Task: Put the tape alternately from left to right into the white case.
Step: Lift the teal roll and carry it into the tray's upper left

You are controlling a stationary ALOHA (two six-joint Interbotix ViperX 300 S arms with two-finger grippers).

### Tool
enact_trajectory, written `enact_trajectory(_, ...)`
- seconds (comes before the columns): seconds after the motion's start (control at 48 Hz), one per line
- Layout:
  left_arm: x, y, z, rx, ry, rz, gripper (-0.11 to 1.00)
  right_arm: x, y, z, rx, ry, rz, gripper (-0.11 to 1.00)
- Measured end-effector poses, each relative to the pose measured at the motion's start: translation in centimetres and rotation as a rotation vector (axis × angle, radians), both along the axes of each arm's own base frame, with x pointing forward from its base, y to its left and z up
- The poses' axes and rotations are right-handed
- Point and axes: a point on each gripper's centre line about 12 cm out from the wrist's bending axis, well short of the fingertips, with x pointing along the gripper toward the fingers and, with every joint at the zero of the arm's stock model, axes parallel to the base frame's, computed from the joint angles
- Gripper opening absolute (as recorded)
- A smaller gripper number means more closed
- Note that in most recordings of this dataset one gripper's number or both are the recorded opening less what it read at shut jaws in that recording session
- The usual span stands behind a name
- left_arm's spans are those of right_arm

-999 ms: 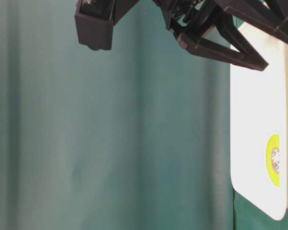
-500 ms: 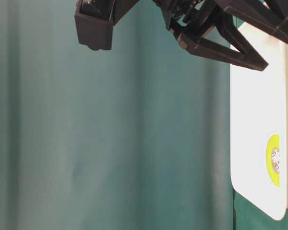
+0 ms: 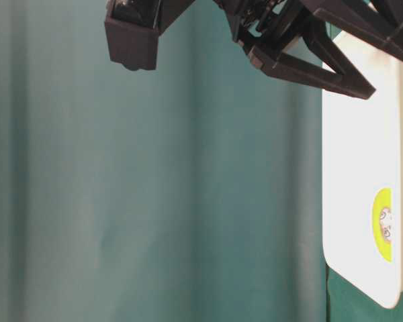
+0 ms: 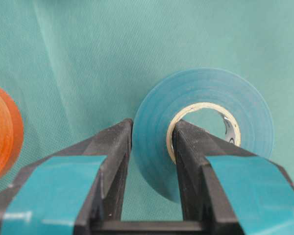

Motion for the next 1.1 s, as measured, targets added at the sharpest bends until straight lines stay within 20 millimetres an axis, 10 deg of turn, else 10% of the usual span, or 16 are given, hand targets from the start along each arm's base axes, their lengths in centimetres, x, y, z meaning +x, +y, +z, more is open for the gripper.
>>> enact_trajectory(0.271, 0.2, 0.9, 1.1, -0.004, -0.015, 0.026, 0.24, 0.0, -0.1, 0.0, 0.001, 0.0, -0.003, 0.84)
enact_trajectory(1.103, 2.5, 14.6, 3.7, 0.087, -0.121, 0.348, 0.24, 0.0, 0.0, 0.0, 0.005, -0.014, 0.003, 0.84)
